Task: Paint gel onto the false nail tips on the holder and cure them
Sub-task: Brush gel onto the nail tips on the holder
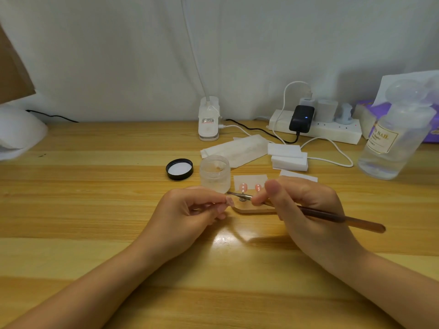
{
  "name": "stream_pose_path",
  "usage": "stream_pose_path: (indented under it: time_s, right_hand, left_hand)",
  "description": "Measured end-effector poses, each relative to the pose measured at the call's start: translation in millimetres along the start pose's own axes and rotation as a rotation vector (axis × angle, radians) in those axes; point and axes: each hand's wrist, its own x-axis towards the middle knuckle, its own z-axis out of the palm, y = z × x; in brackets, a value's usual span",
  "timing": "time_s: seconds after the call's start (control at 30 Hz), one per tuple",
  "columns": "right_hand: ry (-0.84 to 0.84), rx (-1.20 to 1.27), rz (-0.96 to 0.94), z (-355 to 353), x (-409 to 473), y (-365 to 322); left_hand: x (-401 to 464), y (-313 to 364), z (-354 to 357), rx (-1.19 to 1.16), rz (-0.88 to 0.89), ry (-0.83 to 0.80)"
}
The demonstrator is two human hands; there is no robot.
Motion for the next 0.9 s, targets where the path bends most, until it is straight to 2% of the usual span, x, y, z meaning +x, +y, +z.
stream_pose_path:
  time_s: [0.3, 0.53, 0.9]
  right_hand:
    - [0.006, 0.056, 0.053, -0.3, -3.5, 1.4]
    - [0.111, 0.160, 0.131, -2.3, -5.2, 2.8]
    - [0.000, -0.003, -0.011, 0.4, -1.3, -1.8]
  left_hand:
    - [0.2, 3.5, 1.7, -0.035, -0.012, 0.021]
    - [-0.9, 4.6, 0.2, -0.058, -0.027, 0.028]
    - [-0.5, 2.5, 0.0, -0.097, -0.046, 0.038]
